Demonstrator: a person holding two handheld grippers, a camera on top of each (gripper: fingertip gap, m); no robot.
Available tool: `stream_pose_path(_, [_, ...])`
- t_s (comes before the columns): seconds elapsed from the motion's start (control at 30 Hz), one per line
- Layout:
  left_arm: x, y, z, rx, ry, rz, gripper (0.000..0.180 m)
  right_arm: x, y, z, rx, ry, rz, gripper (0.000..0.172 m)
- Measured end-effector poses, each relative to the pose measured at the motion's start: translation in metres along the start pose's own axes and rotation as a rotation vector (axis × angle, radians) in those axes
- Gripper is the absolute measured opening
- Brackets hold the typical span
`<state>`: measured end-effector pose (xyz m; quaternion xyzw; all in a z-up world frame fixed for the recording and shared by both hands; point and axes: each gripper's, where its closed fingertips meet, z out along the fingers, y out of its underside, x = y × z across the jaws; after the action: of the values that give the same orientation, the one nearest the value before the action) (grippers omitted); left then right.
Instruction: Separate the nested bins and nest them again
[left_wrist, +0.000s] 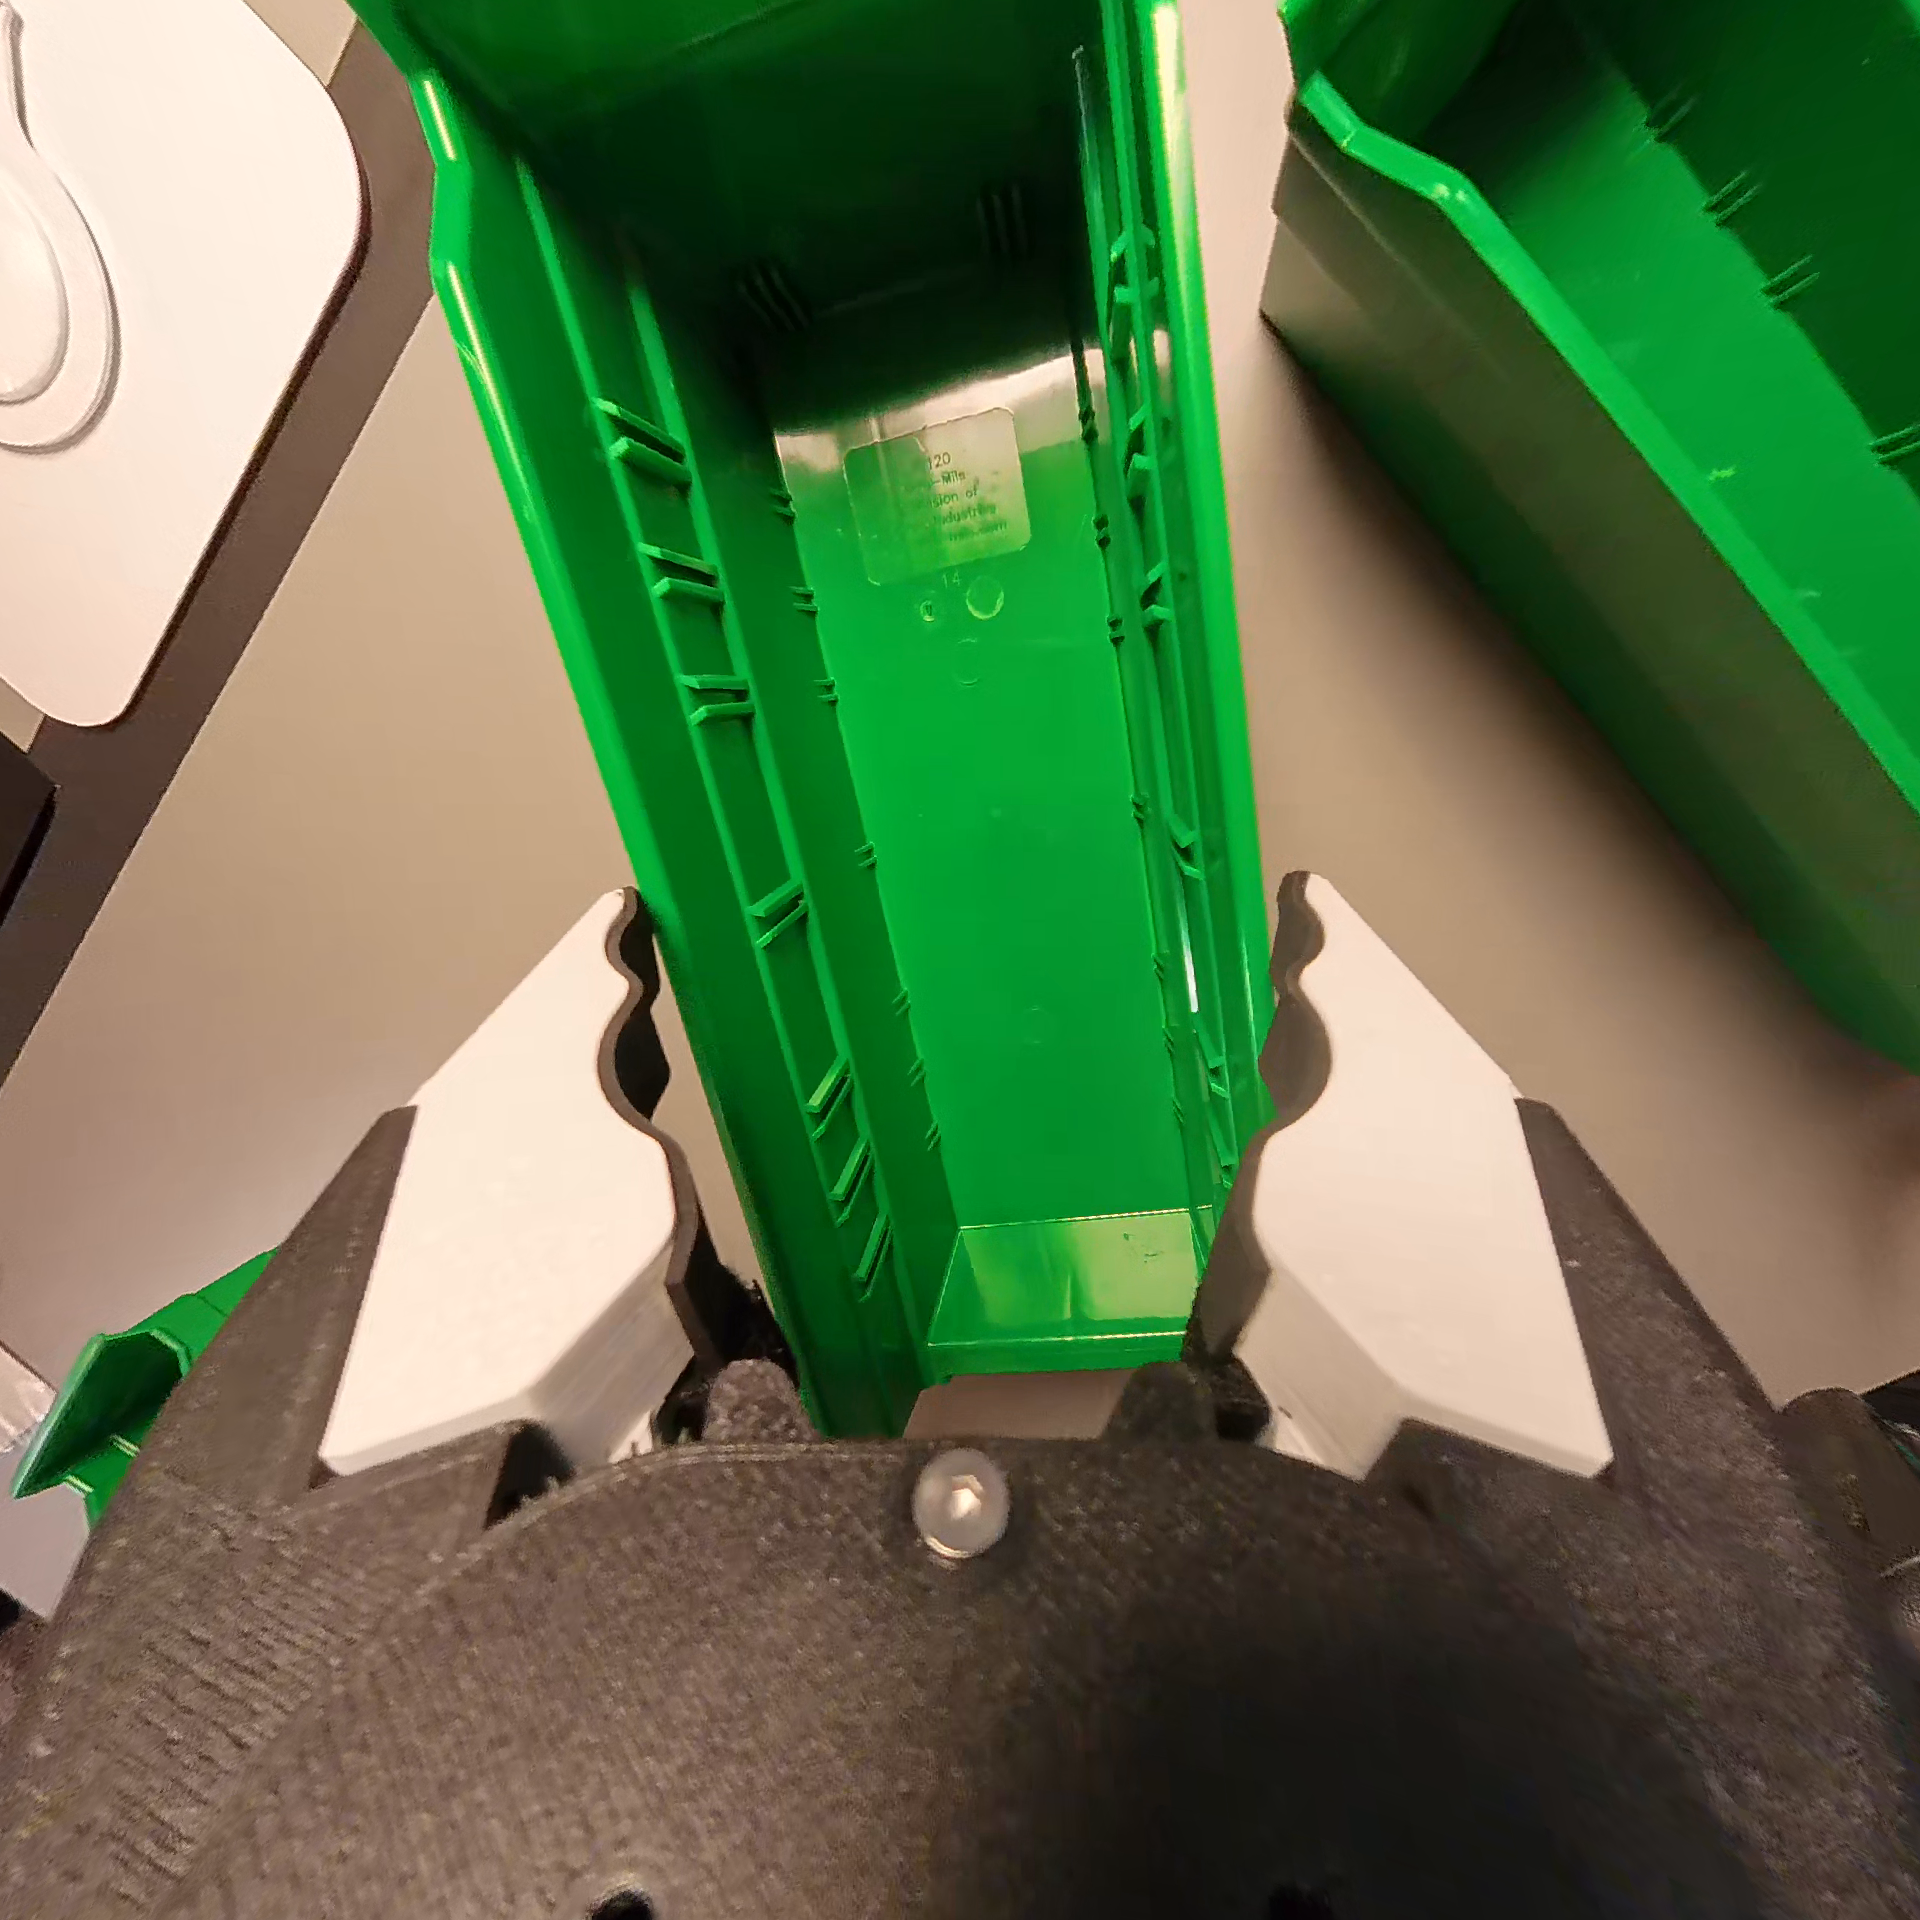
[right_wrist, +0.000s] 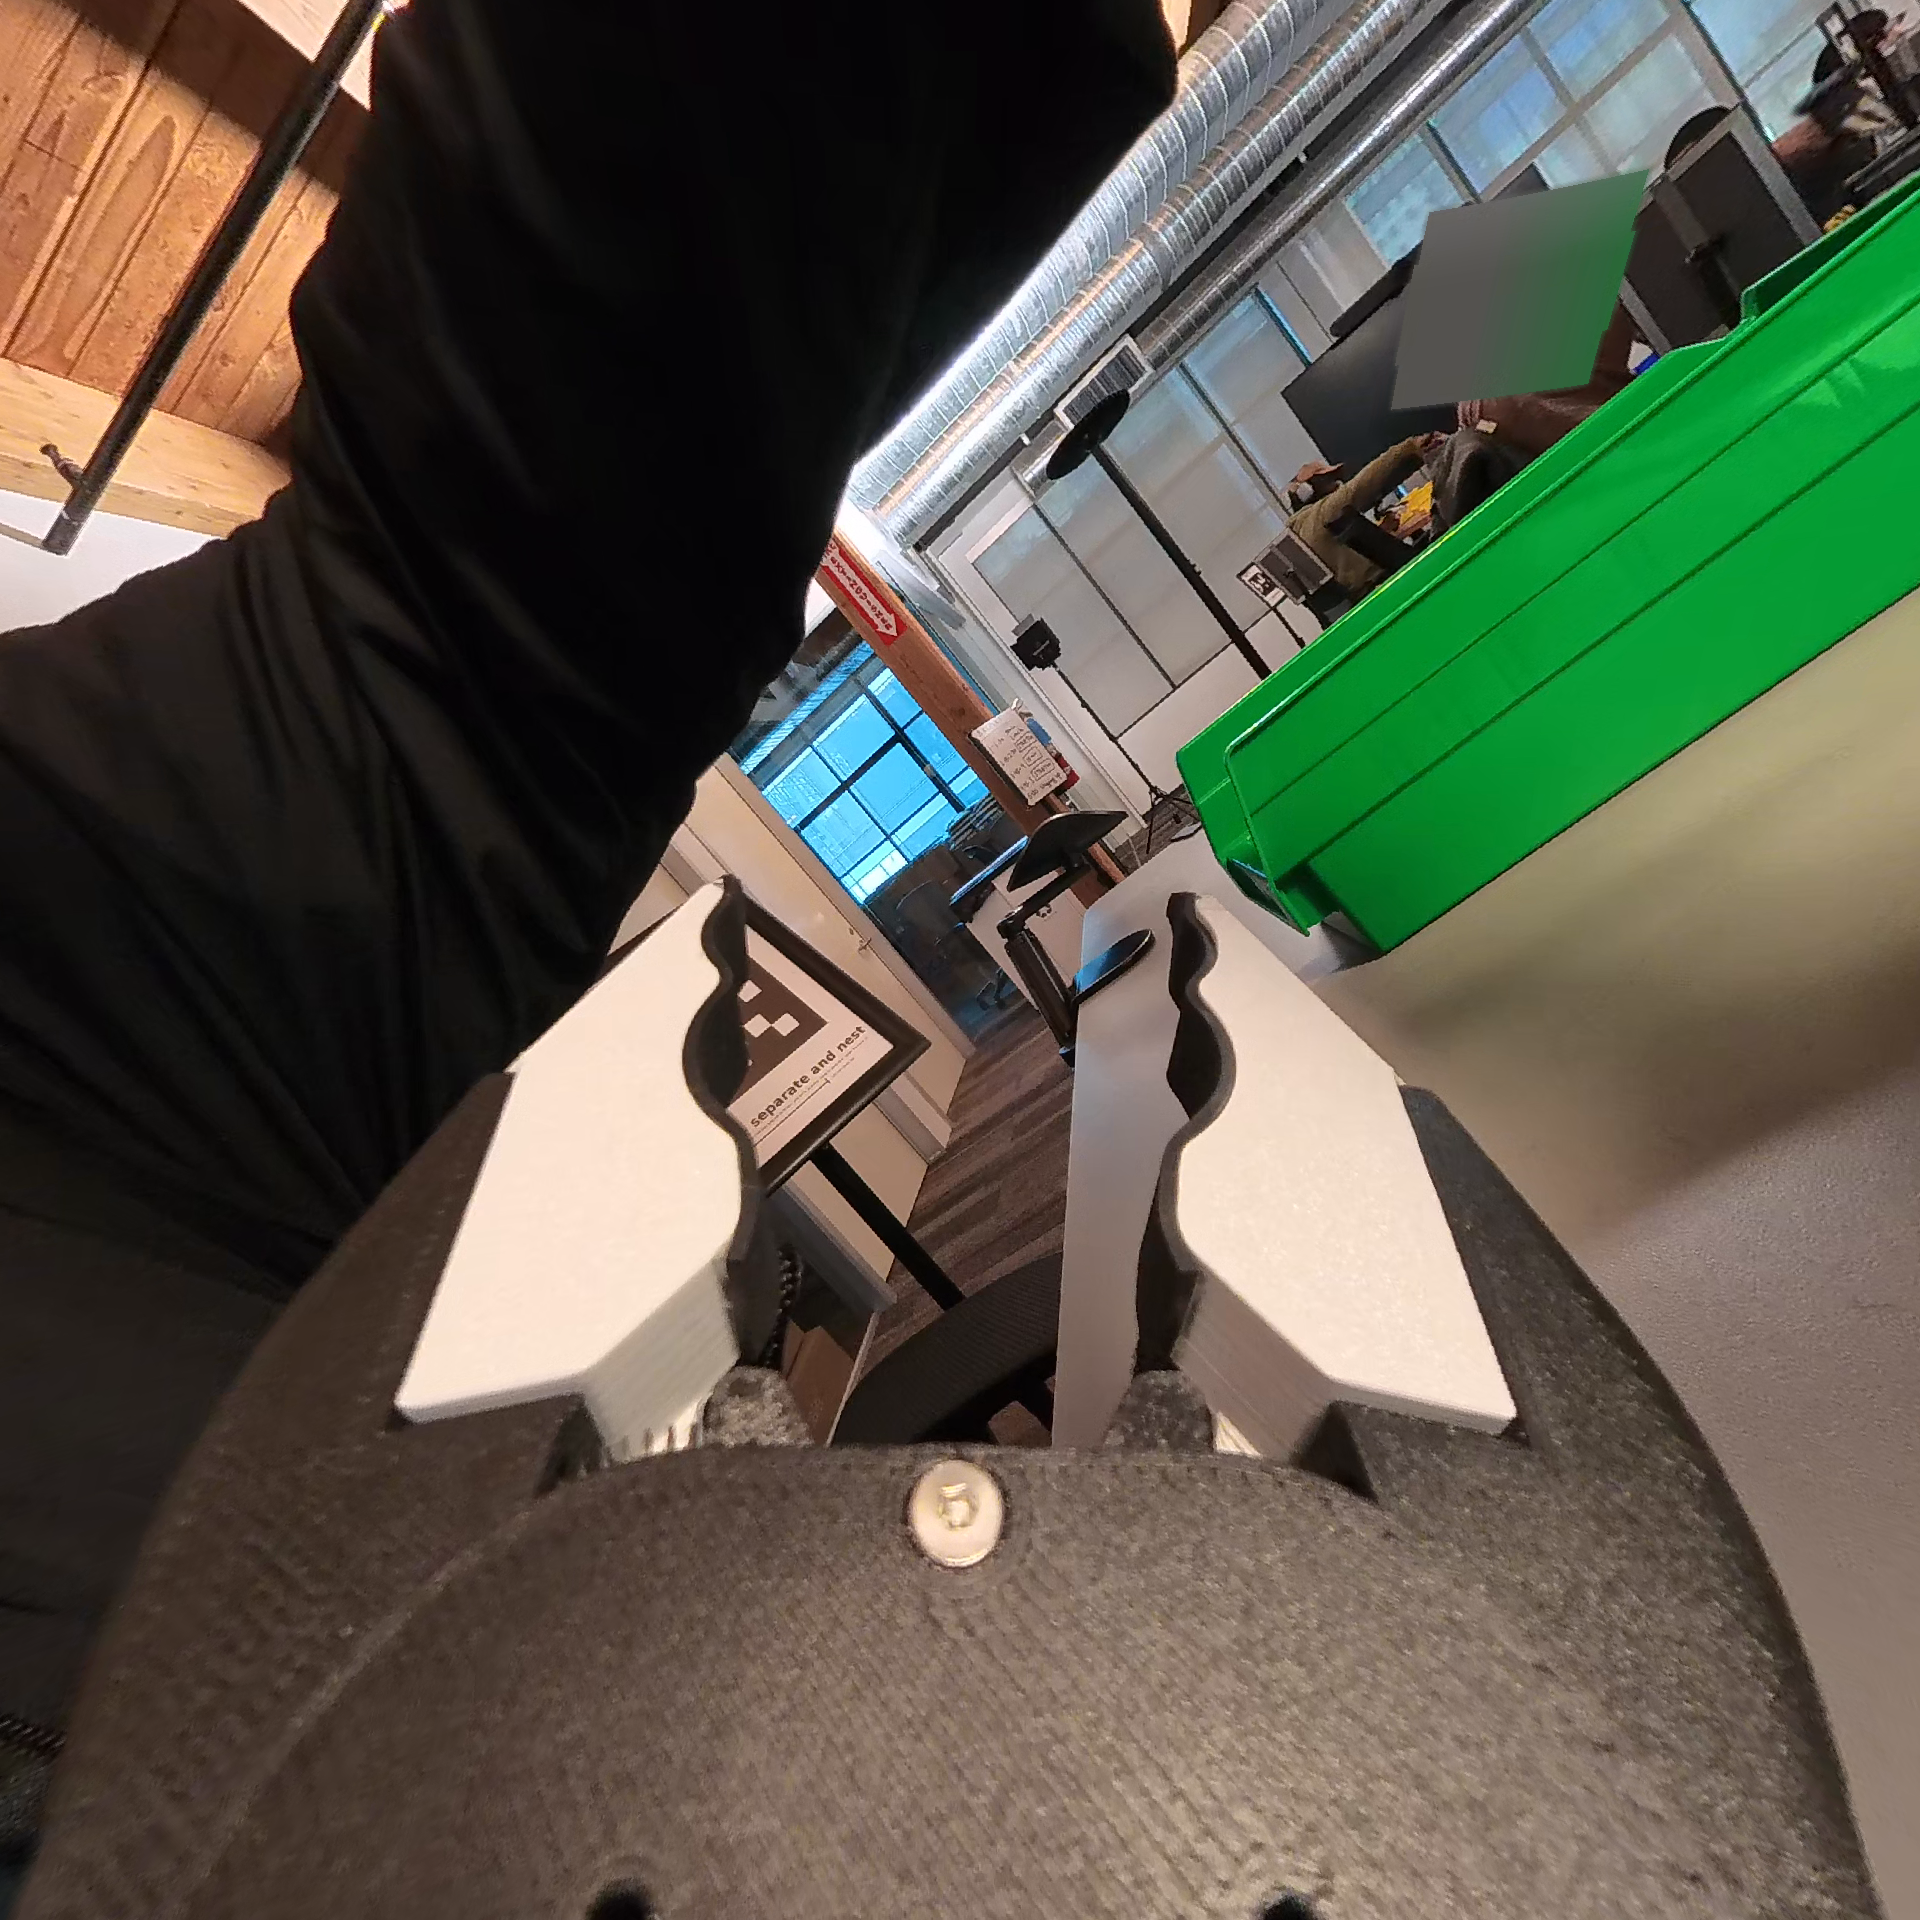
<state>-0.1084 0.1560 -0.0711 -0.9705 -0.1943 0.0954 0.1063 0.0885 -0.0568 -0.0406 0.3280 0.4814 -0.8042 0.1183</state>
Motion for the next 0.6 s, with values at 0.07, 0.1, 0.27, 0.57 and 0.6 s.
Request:
stream_pose_path(0.07, [0.0,0.001,0.001,-0.003,-0.004,0.003,0.118,0.0,0.0,0.0,0.001,0.0,0.0,0.083])
stream_pose_path(0.1, [0.0,0.001,0.002,-0.003,-0.004,0.004,0.118,0.0,0.0,0.0,0.001,-0.001,0.0,0.083])
stream_pose_path(0.27, [-0.003,-0.002,0.0,0.02,-0.014,0.001,0.107,0.0,0.0,0.0,0.0,-0.002,0.001,0.083])
stream_pose_path(0.57, [-0.007,-0.005,-0.008,0.063,-0.035,-0.01,0.096,0.0,0.0,0.0,0.002,-0.003,0.001,0.083])
stream_pose_path(0.6, [-0.007,-0.006,-0.009,0.068,-0.038,-0.009,0.095,0.0,0.0,0.0,0.002,-0.003,0.002,0.083])
